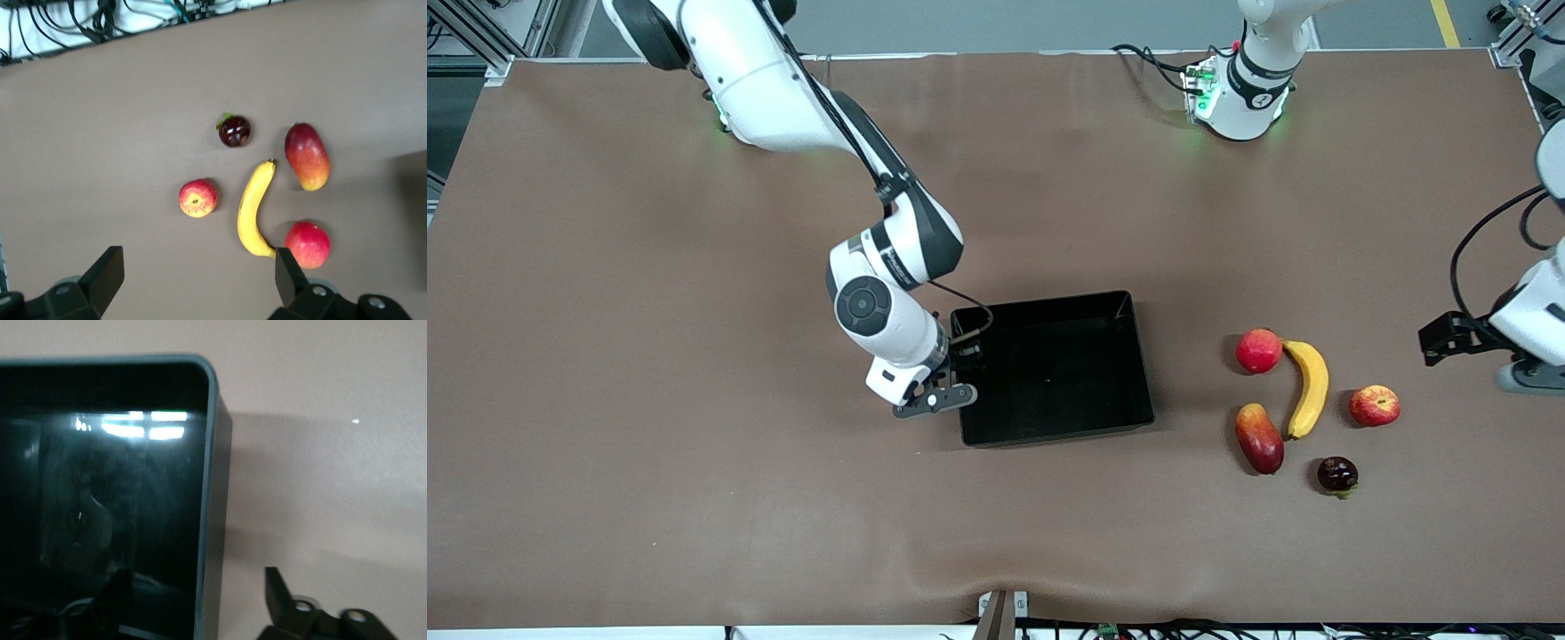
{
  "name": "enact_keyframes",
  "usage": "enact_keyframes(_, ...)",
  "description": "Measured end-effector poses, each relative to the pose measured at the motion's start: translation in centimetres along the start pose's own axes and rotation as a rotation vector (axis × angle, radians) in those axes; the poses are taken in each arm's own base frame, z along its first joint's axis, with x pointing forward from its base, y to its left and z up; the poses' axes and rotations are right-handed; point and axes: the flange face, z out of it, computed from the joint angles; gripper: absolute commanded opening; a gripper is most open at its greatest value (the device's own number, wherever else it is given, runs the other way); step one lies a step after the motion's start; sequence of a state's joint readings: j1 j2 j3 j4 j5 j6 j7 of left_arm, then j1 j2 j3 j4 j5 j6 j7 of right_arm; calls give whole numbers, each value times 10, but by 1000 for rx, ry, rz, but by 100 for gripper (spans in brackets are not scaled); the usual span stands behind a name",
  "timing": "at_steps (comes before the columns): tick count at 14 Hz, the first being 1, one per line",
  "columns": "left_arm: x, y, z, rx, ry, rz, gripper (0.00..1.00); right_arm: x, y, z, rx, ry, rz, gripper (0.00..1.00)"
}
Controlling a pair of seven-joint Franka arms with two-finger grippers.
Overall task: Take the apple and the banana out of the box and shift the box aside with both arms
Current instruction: 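Grasp the tray rim with the right gripper while the left gripper withdraws, then drag the black tray away from the fruits with the right gripper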
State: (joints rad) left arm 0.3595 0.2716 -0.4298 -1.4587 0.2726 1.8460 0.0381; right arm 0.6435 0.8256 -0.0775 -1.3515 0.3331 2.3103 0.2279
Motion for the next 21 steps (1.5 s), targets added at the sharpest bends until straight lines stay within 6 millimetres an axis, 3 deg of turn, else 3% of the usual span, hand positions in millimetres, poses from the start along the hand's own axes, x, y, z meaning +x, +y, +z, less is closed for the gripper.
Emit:
enact_keyframes(3,0,13,-27,-66,13,-71,100,-2,-1,24,-6,4,70,0)
enact_keyframes(8,-6,24,-42,-113,-25,-229,100,-2,-4,24,-11,5,119,0)
enact_keyframes(11,-7,63,-50,-129,-52,-299,100,4,6,9,-29,-37,144,0)
enact_keyframes(13,-8,77,-57,-133,-51,-305,100,17,34,-28,-41,-93,190,0)
enact_keyframes(15,-10,79,-60,-129,-57,-302,100,30,83,-83,-44,-148,223,0)
enact_keyframes(17,-14,77,-64,-123,-67,-302,100,37,152,-139,-38,-208,212,0)
enact_keyframes(19,-20,82,-77,-106,-67,-284,100,37,250,-181,-13,-240,199,0)
enact_keyframes(21,-31,91,-92,-67,-81,-274,100,27,364,-202,24,-230,156,0)
